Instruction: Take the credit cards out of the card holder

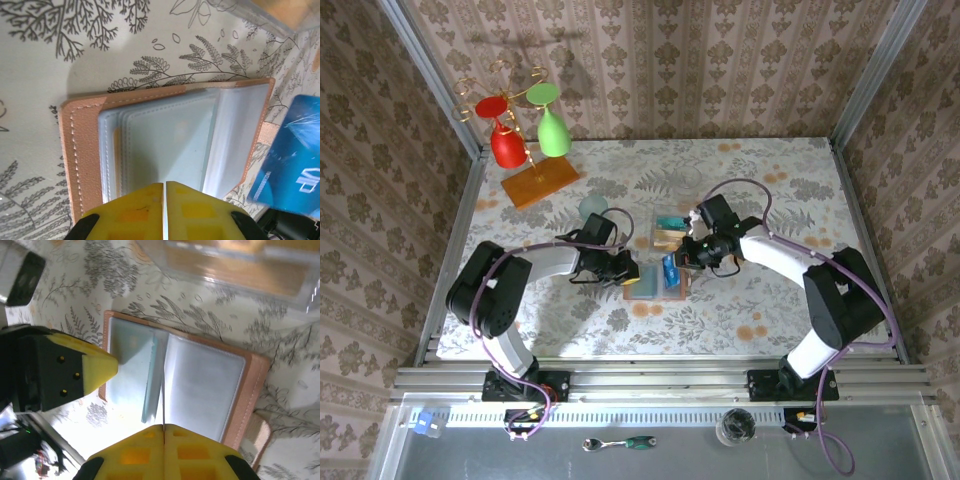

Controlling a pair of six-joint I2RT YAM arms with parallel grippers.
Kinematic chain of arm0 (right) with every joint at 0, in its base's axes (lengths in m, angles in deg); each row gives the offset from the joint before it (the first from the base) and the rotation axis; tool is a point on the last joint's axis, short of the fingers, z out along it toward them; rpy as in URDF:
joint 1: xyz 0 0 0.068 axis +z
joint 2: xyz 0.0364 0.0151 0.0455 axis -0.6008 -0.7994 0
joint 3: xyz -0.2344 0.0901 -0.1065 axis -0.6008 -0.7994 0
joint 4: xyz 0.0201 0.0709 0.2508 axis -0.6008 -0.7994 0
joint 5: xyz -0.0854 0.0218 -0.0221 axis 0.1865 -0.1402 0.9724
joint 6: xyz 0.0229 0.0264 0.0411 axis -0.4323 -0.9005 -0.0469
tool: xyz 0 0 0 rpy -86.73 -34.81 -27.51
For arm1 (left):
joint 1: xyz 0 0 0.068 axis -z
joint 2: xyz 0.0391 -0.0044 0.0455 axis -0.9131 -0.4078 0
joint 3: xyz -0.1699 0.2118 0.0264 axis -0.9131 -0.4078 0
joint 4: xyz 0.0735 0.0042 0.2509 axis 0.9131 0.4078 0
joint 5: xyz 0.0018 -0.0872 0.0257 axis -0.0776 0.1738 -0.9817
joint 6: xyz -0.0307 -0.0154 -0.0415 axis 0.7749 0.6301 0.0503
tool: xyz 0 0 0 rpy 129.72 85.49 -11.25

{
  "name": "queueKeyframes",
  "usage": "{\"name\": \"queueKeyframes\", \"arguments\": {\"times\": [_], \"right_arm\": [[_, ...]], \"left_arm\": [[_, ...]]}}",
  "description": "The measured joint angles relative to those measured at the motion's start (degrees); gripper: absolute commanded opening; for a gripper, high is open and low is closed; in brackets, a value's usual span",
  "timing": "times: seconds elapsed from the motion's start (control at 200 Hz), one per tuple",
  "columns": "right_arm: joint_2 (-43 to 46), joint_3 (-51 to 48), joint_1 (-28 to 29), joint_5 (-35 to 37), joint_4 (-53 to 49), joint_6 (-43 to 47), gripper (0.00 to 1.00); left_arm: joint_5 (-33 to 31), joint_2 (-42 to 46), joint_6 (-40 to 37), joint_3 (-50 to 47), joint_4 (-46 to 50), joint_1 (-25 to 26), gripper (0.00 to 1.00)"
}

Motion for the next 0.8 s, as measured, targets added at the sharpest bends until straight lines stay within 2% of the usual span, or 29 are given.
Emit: {"name": "queueKeyframes", "arguments": {"times": [0.46,0.8], "right_arm": [[-0.3,15.4,0.0,10.8,-17.6,39.1,0.0],[-10.5,31.3,-0.2,17.8,-27.8,60.3,0.0]], "left_arm": [[-2.1,4.0,0.0,0.1,1.2,-2.0,0.13],[-3.1,5.1,-0.1,-2.1,1.4,-3.5,0.13]]}}
